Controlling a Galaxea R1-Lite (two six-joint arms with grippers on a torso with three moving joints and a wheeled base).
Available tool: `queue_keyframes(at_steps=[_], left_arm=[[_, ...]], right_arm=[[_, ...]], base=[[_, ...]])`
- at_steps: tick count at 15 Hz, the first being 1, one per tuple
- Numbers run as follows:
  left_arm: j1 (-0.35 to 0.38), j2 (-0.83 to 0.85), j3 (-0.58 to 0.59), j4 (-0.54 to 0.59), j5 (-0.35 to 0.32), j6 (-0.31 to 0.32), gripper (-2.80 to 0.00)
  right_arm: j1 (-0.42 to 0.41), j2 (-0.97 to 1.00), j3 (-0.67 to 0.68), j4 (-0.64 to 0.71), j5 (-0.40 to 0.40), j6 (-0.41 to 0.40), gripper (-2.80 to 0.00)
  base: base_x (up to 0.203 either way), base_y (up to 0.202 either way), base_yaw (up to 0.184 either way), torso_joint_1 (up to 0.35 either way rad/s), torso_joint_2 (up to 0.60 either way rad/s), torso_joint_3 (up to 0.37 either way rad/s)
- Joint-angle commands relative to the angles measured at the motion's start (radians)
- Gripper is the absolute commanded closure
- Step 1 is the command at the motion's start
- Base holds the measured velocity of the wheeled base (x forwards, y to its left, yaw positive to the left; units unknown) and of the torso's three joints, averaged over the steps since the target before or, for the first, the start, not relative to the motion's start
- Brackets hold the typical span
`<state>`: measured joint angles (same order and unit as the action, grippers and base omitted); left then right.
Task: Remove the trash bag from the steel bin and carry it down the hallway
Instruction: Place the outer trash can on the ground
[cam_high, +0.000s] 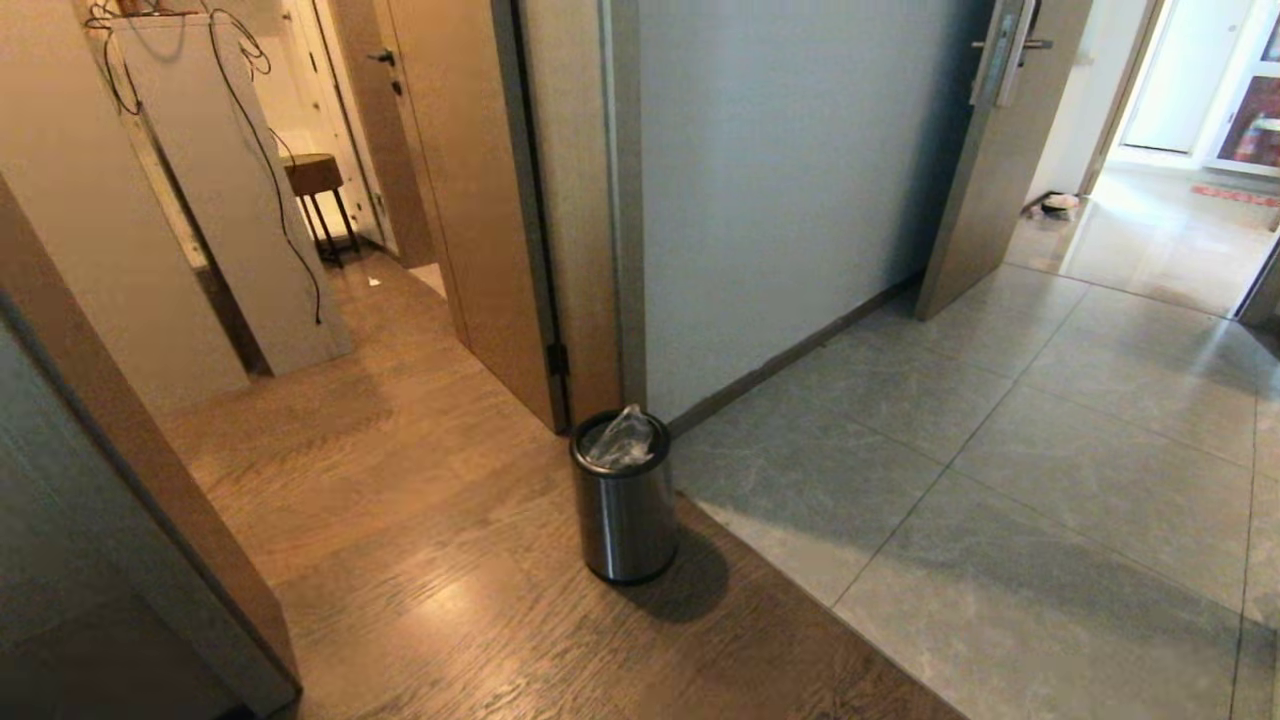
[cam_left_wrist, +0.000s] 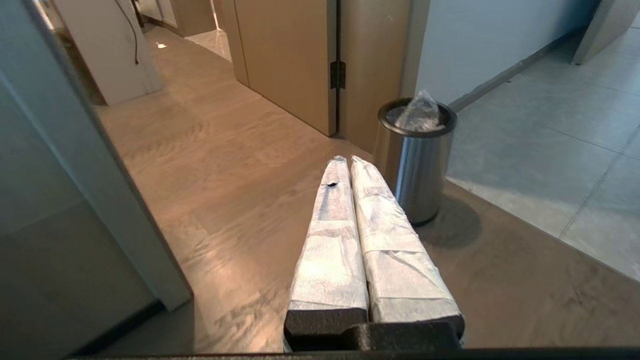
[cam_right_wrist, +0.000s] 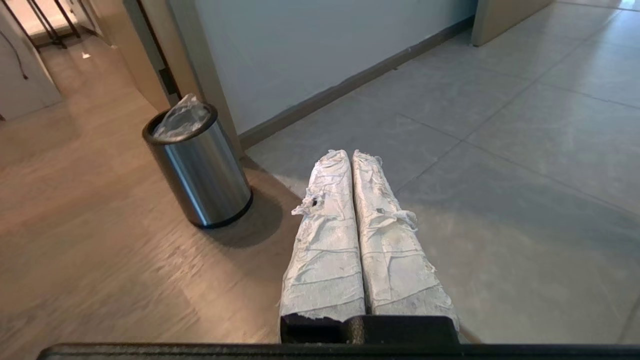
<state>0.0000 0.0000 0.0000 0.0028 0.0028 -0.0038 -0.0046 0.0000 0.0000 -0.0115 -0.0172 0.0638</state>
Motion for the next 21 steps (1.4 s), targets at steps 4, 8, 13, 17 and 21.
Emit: queue_keyframes(at_steps=[4,8,13,17,21], left_arm=[[0.0,0.0,0.0,0.0,0.0,-0.001,0.0],[0.0,0.0,0.0,0.0,0.0,-0.002,0.0],[0.0,0.0,0.0,0.0,0.0,-0.002,0.0],[0.0,0.0,0.0,0.0,0.0,-0.002,0.0],[0.0,0.0,0.0,0.0,0.0,-0.001,0.0]], right_arm=[[0.0,0.0,0.002,-0.001,-0.001,0.001,0.0],[0.0,0.0,0.002,-0.002,0.0,-0.001,0.0],[0.0,0.0,0.002,-0.002,0.0,-0.001,0.0],[0.0,0.0,0.002,-0.002,0.0,-0.001,0.0],[0.0,0.0,0.002,-0.002,0.0,-0.001,0.0]], base=[[0.191,0.0,0.002,0.001,0.0,0.003],[0.19,0.0,0.001,0.002,0.0,0.002],[0.19,0.0,0.002,0.002,0.0,0.004],[0.193,0.0,0.0,0.001,0.0,0.0],[0.08,0.0,0.002,0.003,0.0,0.001]])
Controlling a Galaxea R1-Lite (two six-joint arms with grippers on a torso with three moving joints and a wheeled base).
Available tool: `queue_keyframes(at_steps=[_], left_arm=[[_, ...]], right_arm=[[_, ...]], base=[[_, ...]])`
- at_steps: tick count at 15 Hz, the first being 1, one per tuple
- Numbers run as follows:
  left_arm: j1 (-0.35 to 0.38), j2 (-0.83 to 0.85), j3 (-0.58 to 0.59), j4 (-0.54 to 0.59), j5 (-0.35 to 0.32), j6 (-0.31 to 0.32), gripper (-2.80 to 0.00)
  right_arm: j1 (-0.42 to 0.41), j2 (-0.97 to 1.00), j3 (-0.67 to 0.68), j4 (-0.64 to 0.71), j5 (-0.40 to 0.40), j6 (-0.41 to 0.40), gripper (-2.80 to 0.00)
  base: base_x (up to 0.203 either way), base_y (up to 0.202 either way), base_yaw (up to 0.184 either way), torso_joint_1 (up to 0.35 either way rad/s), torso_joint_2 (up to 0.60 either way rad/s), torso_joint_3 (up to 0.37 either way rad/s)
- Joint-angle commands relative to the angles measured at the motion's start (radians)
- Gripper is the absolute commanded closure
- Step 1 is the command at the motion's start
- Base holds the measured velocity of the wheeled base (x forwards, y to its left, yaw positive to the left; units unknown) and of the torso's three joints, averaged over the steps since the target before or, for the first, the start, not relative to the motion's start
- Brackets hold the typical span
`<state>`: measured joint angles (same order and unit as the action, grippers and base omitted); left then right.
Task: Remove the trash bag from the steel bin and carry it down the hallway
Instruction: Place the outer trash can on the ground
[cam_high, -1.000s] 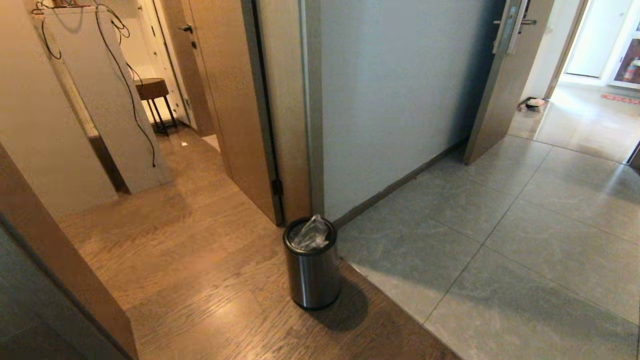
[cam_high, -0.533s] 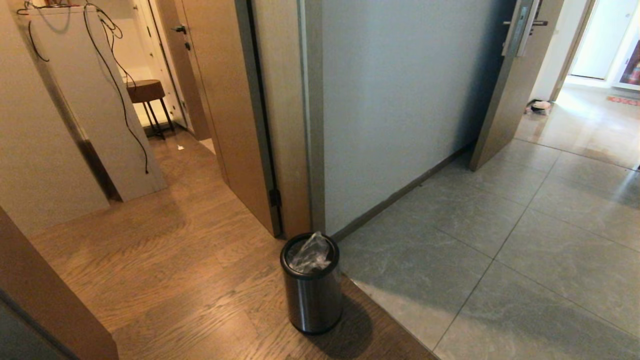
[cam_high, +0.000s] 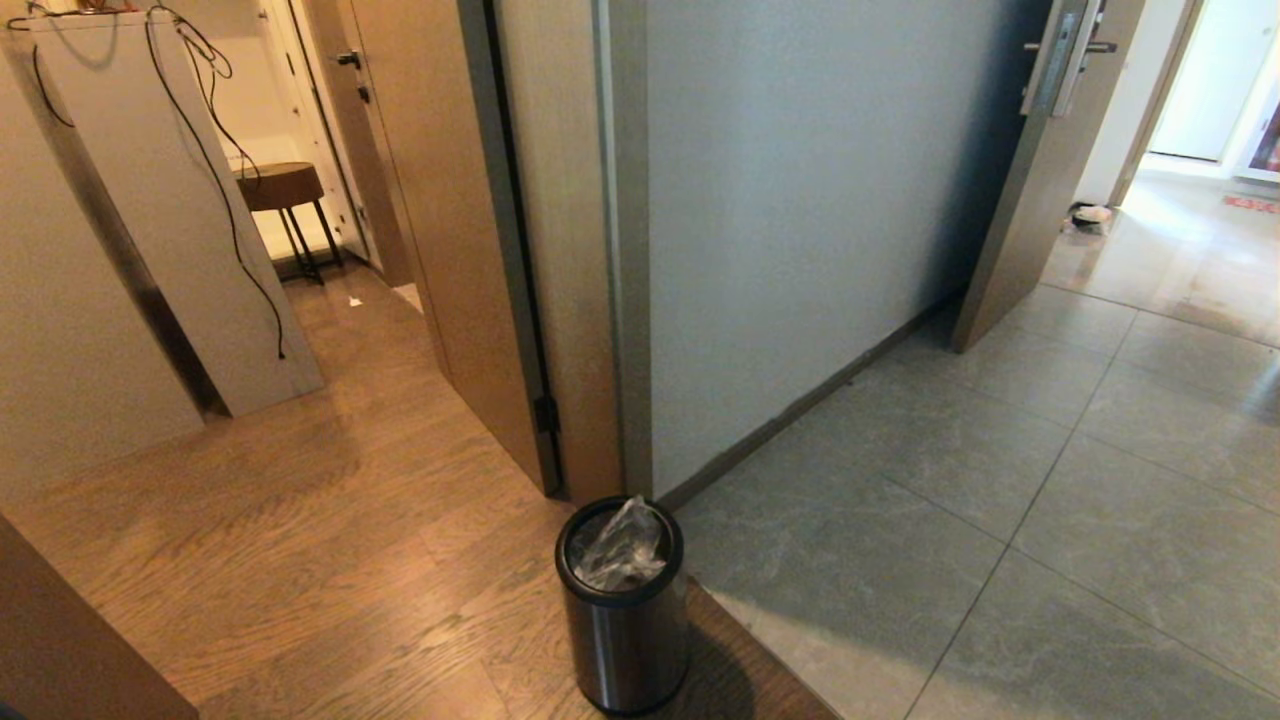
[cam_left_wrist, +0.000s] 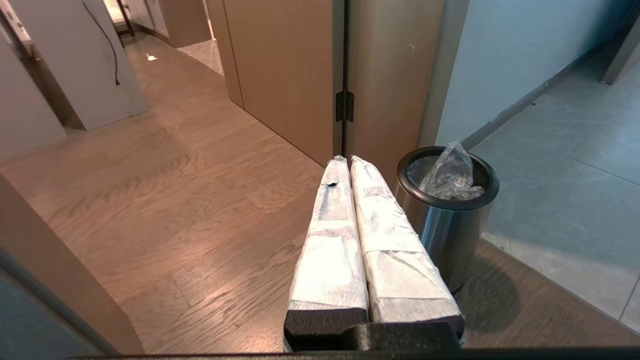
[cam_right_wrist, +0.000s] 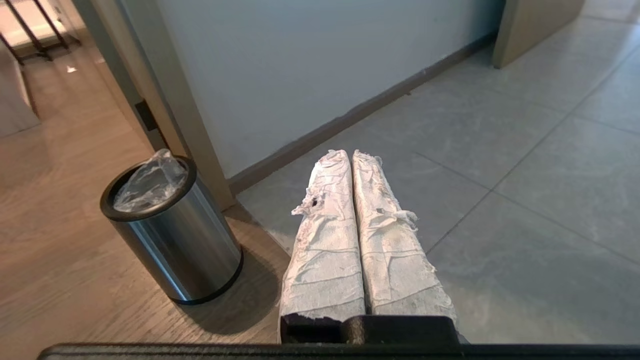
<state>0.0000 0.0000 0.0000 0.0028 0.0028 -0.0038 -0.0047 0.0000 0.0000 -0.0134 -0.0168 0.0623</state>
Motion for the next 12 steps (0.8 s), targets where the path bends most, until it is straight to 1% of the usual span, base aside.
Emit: queue_keyframes(at_steps=[1,12], left_arm=[[0.0,0.0,0.0,0.0,0.0,-0.001,0.0],[0.0,0.0,0.0,0.0,0.0,0.004,0.0]], right_arm=[[0.0,0.0,0.002,0.0,0.0,0.002,0.0],[0.0,0.0,0.002,0.001,-0.002,0.004,0.0]], base=[[0.0,0.0,0.0,0.0,0.0,0.0],[0.0,0.0,0.0,0.0,0.0,0.0]])
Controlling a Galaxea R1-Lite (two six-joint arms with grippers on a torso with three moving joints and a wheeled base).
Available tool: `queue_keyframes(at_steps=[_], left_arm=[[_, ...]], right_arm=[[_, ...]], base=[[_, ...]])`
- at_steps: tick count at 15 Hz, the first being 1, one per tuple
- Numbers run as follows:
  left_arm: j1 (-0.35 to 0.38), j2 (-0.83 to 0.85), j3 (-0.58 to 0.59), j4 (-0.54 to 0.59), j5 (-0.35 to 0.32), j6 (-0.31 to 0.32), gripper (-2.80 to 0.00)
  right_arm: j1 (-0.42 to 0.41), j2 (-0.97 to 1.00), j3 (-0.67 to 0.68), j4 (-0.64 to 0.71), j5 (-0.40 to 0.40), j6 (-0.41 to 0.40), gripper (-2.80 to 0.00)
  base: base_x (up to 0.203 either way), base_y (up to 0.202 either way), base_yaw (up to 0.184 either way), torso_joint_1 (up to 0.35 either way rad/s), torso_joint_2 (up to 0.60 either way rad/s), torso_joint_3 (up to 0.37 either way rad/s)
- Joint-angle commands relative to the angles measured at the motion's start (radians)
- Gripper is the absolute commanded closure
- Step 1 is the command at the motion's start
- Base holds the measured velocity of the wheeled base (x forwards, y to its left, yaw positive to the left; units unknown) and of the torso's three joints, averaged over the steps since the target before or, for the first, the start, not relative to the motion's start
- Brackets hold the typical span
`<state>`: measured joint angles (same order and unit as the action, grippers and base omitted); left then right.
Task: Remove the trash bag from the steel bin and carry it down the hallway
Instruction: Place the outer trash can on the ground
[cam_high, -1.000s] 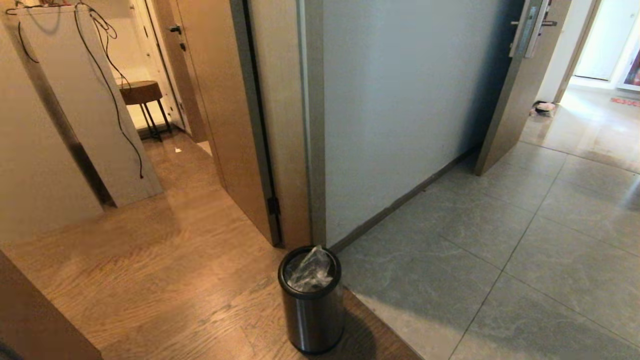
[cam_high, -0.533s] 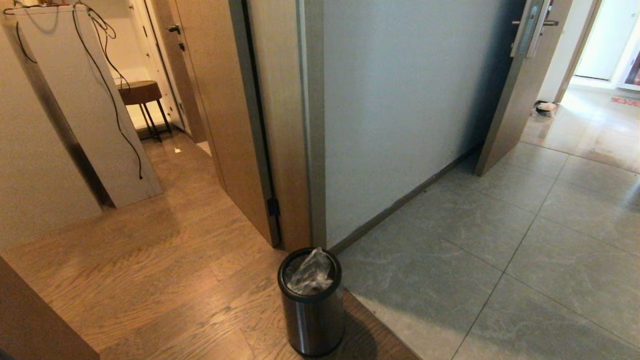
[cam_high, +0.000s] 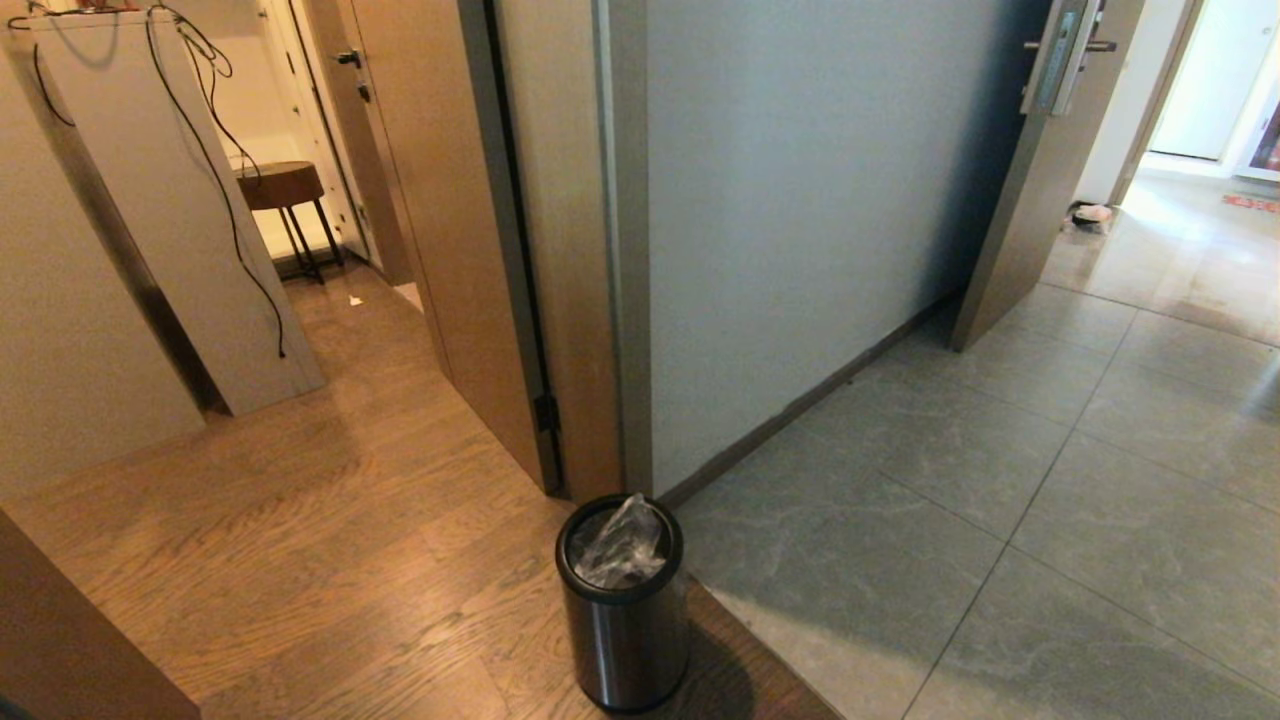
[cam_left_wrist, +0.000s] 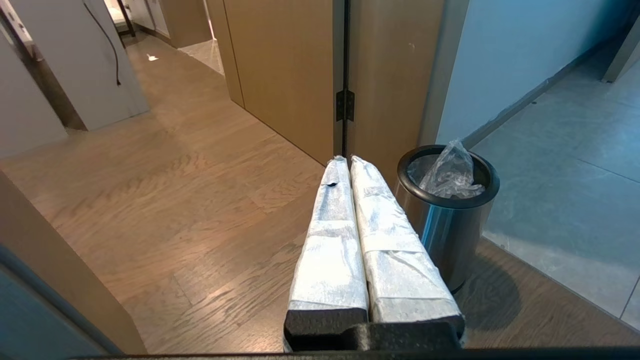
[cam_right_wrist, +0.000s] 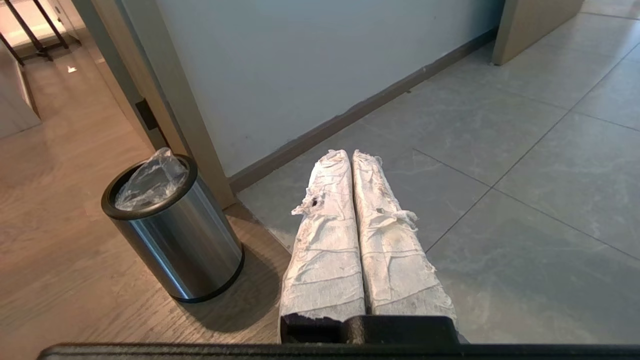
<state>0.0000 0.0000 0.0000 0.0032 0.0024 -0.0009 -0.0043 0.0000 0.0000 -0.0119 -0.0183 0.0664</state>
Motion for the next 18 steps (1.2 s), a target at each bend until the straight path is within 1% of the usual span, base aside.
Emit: queue_keyframes(at_steps=[1,5,18], left_arm=[[0.0,0.0,0.0,0.0,0.001,-0.003,0.0],[0.0,0.0,0.0,0.0,0.001,-0.005,0.0],[0.0,0.0,0.0,0.0,0.001,-0.005,0.0]], right_arm=[[0.0,0.0,0.002,-0.001,0.0,-0.003,0.0],[0.0,0.0,0.002,-0.002,0.0,-0.002,0.0],[0.0,0.0,0.002,-0.002,0.001,-0.005,0.0]], base=[[0.0,0.0,0.0,0.0,0.0,0.0],[0.0,0.0,0.0,0.002,0.0,-0.08],[0.0,0.0,0.0,0.002,0.0,-0.191]])
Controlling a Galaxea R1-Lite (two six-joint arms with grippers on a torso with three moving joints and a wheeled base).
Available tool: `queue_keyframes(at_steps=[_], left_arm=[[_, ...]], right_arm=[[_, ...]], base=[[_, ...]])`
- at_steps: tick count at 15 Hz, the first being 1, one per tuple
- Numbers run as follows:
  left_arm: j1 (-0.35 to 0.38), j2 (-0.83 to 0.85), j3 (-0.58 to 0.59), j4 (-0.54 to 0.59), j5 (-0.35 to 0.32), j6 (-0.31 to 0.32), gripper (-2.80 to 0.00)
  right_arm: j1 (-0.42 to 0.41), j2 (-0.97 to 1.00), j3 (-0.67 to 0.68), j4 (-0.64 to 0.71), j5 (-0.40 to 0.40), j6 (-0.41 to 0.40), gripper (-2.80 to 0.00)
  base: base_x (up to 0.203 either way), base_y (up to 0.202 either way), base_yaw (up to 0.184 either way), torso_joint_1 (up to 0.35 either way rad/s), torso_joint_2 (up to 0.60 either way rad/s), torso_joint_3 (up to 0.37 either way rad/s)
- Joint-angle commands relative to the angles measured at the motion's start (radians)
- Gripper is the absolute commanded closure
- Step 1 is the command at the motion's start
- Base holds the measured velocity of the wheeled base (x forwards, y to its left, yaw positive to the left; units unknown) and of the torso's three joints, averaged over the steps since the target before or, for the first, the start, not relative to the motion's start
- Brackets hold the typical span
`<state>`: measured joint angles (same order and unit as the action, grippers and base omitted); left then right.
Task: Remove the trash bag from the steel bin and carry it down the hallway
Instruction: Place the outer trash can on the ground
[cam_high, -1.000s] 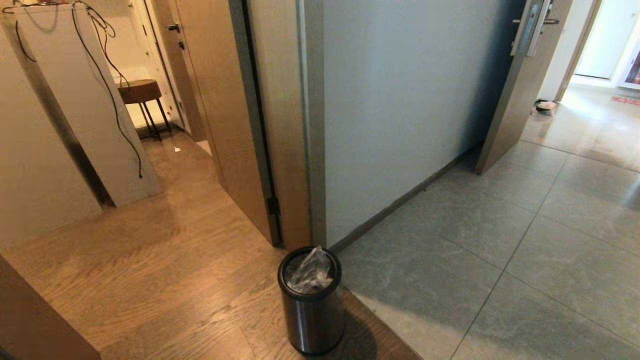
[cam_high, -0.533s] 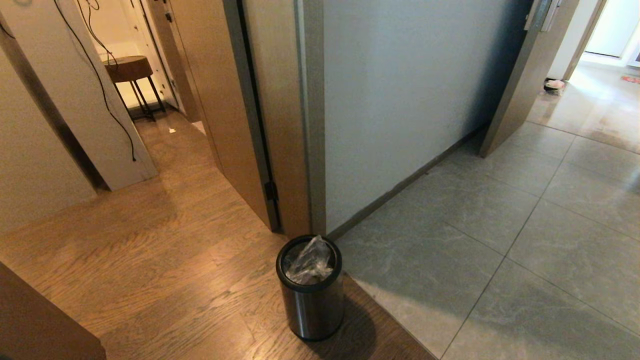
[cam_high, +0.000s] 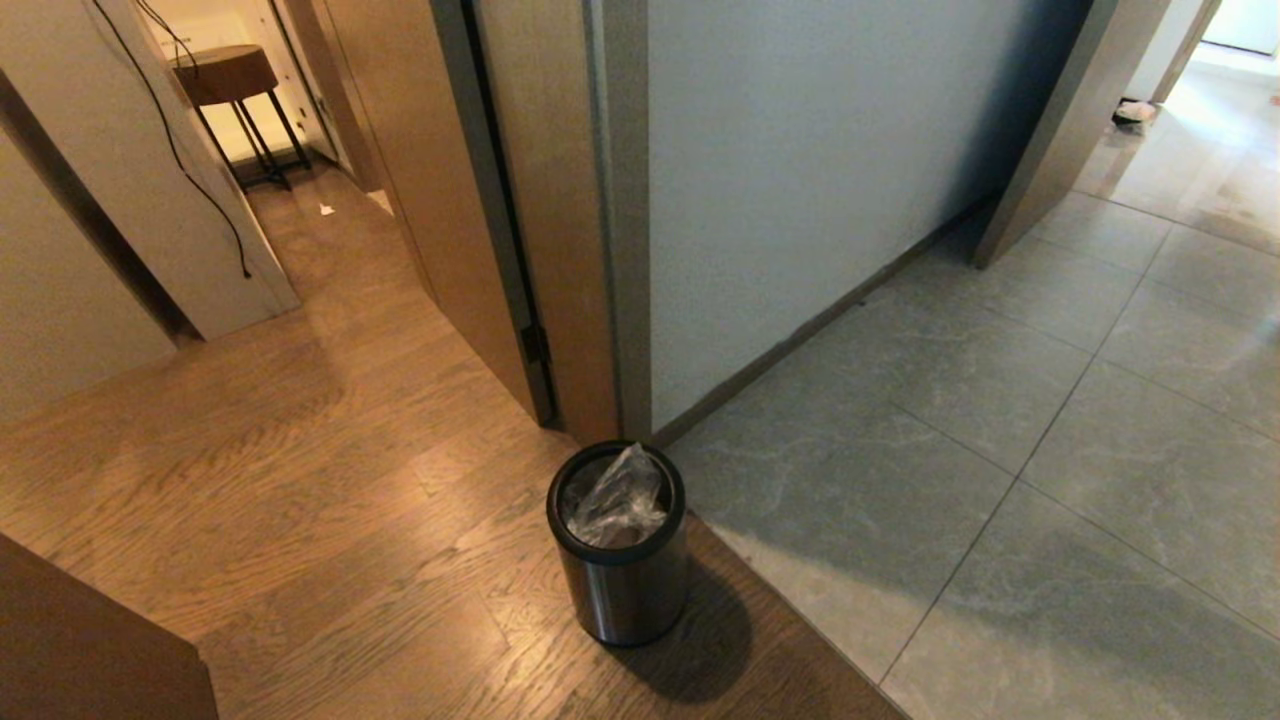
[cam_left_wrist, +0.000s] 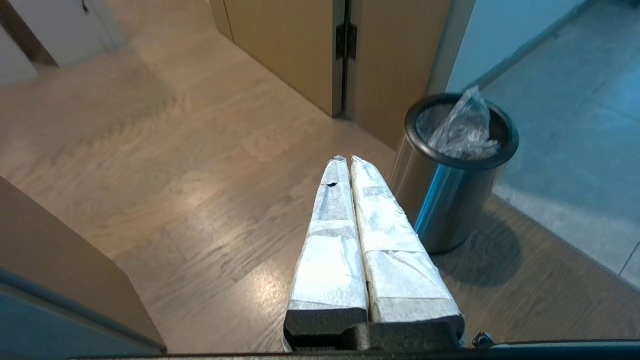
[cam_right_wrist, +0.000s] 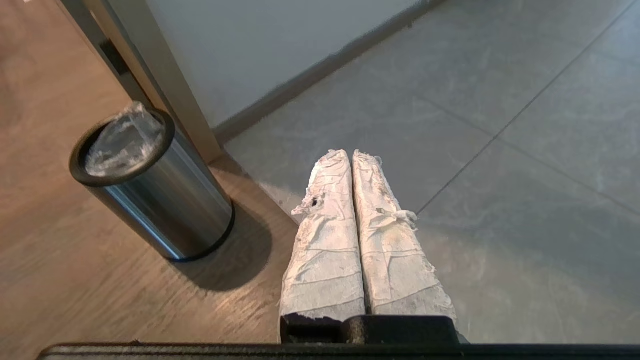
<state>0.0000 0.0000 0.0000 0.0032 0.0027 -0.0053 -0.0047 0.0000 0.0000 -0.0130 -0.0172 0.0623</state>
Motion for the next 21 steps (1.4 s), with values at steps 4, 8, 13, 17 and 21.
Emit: queue_keyframes(at_steps=[4,8,13,17,21], left_arm=[[0.0,0.0,0.0,0.0,0.0,-0.001,0.0],[0.0,0.0,0.0,0.0,0.0,-0.001,0.0],[0.0,0.0,0.0,0.0,0.0,-0.001,0.0],[0.0,0.0,0.0,0.0,0.0,0.002,0.0],[0.0,0.0,0.0,0.0,0.0,0.002,0.0]], right_arm=[[0.0,0.0,0.002,-0.001,-0.001,0.001,0.0],[0.0,0.0,0.002,-0.001,0.0,-0.001,0.0],[0.0,0.0,0.002,-0.001,0.0,0.0,0.0],[0.0,0.0,0.002,-0.001,0.0,0.001,0.0],[0.0,0.0,0.002,-0.001,0.0,0.001,0.0]], base=[[0.0,0.0,0.0,0.003,0.0,-0.193],[0.0,0.0,0.0,0.003,0.0,-0.199],[0.0,0.0,0.0,0.003,0.0,-0.192],[0.0,0.0,0.0,0.003,0.0,-0.041],[0.0,0.0,0.0,0.0,0.0,0.0]])
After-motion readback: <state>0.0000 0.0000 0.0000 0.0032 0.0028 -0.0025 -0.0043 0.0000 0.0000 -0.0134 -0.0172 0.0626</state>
